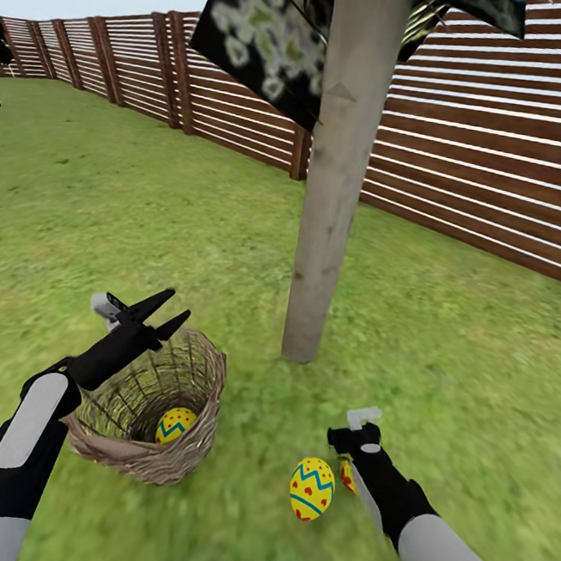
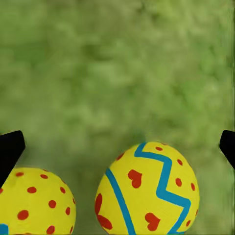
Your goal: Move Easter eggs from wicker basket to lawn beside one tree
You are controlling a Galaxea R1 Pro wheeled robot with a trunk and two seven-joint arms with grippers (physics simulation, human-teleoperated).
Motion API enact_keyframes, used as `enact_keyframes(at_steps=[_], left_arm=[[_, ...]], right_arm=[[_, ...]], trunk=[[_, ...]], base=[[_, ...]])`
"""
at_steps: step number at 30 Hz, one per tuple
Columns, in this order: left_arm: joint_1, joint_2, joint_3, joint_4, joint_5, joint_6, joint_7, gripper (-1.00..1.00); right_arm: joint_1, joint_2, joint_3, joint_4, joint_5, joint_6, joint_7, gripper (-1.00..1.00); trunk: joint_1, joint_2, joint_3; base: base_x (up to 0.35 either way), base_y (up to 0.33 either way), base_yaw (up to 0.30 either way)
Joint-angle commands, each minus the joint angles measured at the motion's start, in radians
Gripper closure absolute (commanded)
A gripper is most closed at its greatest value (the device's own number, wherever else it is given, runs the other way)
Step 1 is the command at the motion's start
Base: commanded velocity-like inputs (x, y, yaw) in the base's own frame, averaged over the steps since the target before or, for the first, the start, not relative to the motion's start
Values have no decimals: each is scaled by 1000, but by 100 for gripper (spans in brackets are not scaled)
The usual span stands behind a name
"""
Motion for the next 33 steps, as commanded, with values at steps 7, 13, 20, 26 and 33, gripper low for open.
enact_keyframes(at_steps=[7, 13, 20, 26, 33], left_arm=[[-2, -1, 1, 0, -4, 4, 0, -100], [-2, 1, 2, -2, -1, 5, 0, -100], [-3, 4, 12, -7, 2, 4, -7, -100], [-2, 29, 78, -6, 5, 7, -12, -100], [4, 32, 89, -4, 6, 7, -13, -100]], right_arm=[[8, 5, 8, -489, -112, 534, -8, -100], [8, 12, 9, -697, -123, 796, -9, -100], [8, 40, 14, -759, -192, 803, -9, -100], [8, 49, 17, -760, -196, 803, -8, -100], [8, 64, 17, -760, -197, 803, -8, -100]], trunk=[[-3, 1, 26], [-6, 3, 50], [-9, 4, 77], [-12, 6, 100], [-13, 6, 108]], base=[[0, 0, 0], [0, 0, 0], [0, 0, 212], [0, 0, 287], [0, 0, 288]])
